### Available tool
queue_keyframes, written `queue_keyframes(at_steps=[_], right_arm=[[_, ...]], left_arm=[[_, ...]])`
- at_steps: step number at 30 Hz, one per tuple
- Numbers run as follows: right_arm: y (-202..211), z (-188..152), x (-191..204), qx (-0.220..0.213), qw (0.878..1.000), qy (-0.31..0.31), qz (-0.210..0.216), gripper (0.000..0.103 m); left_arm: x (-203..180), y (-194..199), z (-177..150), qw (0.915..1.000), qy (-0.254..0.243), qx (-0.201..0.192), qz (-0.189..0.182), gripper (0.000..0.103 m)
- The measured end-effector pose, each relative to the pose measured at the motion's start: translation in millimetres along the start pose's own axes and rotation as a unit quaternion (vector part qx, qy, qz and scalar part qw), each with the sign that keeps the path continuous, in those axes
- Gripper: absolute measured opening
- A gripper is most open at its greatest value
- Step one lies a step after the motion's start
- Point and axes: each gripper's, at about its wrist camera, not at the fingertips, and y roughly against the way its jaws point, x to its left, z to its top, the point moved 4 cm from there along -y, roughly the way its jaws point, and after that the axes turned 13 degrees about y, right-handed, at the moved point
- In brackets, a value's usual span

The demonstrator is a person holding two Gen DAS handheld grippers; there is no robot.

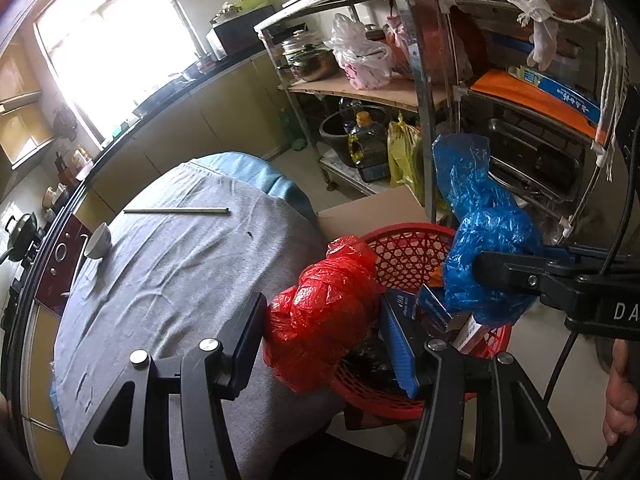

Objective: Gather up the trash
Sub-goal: 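Carry the red bag with left tool while right carries blue bag over the red basket, then lower both tools into the red basket and open them to drop the bags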

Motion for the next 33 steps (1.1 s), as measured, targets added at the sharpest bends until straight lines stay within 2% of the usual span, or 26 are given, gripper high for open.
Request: queue_keyframes(at_steps=[13,24,33], right_arm=[[-7,-13,-14,0.021,1.000,-0.012,-0.009,0.057],[-13,-20,-23,0.044,0.999,-0.023,-0.021,0.060],[-11,-17,-25,0.039,0.999,-0.031,-0.018,0.062]], left_arm=[[-9,-19,-8,0.9994,-0.010,0.022,-0.025,0.060],[-4,-36,-16,0.9947,0.026,0.065,-0.076,0.061],[17,-34,-20,0.9957,0.042,0.066,-0.051,0.065]])
